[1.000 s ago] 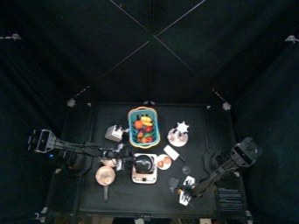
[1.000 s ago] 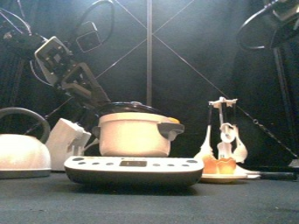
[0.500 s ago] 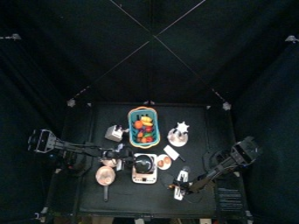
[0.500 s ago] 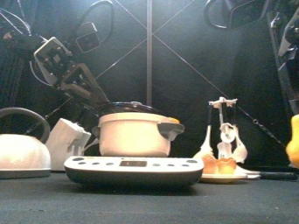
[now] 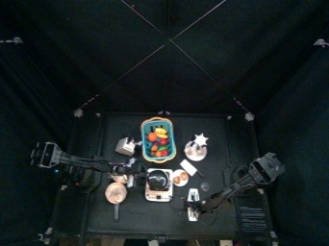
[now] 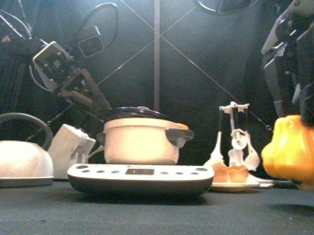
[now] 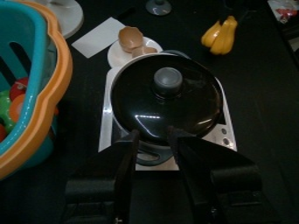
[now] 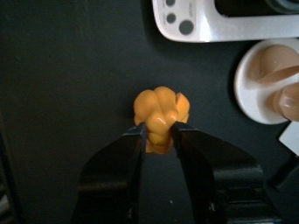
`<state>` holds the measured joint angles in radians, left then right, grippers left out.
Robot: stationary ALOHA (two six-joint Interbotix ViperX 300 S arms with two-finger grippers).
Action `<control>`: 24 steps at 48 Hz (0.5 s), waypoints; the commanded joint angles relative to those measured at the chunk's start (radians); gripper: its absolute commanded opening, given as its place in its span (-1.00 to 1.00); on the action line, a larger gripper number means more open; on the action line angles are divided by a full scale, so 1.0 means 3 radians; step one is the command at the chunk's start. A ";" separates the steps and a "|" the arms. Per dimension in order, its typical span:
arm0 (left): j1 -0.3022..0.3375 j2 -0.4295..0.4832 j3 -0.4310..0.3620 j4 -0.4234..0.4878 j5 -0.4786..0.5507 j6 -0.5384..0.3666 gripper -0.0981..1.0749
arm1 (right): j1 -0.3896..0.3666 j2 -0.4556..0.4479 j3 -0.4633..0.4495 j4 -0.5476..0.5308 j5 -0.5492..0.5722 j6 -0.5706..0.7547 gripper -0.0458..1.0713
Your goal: Move squash up and to the left
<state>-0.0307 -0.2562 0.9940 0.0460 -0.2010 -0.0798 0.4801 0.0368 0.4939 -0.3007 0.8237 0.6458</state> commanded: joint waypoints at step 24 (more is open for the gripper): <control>0.0005 -0.0036 -0.0041 0.0000 -0.0031 -0.0010 0.44 | -0.0056 0.0015 -0.0317 0.0348 0.0077 -0.1181 0.20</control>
<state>-0.0307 -0.2577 0.9940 0.0460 -0.2010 -0.0798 0.4617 0.0583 0.4357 -0.2316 0.8360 0.3221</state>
